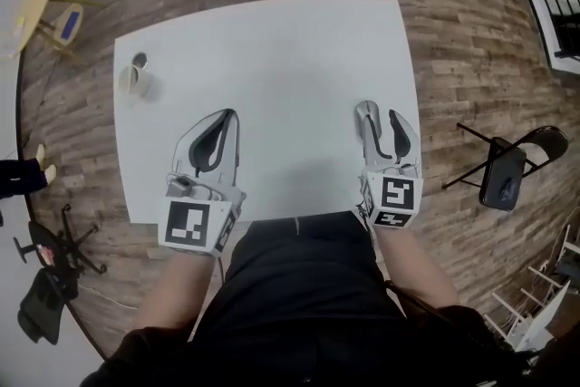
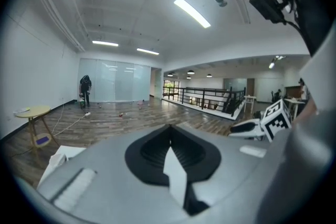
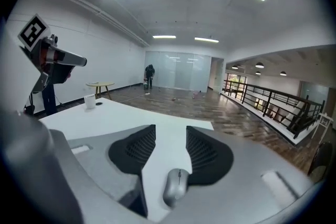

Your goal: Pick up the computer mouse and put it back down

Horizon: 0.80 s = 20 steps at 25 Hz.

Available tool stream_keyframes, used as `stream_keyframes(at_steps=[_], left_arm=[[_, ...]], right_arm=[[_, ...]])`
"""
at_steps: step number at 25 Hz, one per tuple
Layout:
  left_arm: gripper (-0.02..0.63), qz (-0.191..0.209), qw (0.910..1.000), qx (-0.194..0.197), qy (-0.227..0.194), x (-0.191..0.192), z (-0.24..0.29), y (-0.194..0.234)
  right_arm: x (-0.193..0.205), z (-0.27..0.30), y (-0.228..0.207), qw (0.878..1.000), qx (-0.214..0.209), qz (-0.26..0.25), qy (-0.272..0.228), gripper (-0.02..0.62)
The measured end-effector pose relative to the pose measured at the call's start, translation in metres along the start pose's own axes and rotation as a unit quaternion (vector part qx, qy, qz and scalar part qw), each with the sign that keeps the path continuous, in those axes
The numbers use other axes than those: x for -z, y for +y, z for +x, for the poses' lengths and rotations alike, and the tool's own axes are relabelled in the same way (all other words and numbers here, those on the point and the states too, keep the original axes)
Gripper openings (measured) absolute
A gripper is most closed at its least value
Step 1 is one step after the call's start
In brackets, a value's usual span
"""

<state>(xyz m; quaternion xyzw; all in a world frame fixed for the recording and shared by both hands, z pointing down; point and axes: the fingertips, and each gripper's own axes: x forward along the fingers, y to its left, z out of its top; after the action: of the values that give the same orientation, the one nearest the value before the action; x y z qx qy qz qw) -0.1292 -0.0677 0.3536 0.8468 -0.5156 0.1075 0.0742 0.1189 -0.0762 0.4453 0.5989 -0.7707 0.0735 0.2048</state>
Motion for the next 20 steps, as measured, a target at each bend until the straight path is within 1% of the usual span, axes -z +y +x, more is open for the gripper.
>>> stream_keyframes(at_steps=[5, 9, 15, 20], left_arm=[[0.000, 0.010, 0.9993, -0.007, -0.034, -0.037, -0.001, 0.000], [0.000, 0.023, 0.9977, -0.005, -0.063, -0.059, -0.006, -0.003], [0.000, 0.043, 0.9940, -0.014, -0.099, -0.080, -0.017, -0.001], [0.000, 0.050, 0.9921, -0.035, -0.109, -0.082, -0.035, 0.012]], right_arm=[[-0.043, -0.013, 0.010, 0.998, -0.011, -0.017, -0.053, 0.118], [-0.065, -0.023, 0.019, 0.995, -0.026, -0.047, -0.085, 0.092], [-0.095, -0.038, 0.009, 0.989, -0.020, -0.059, -0.133, 0.055], [-0.111, -0.053, -0.005, 0.985, -0.009, -0.059, -0.164, 0.025]])
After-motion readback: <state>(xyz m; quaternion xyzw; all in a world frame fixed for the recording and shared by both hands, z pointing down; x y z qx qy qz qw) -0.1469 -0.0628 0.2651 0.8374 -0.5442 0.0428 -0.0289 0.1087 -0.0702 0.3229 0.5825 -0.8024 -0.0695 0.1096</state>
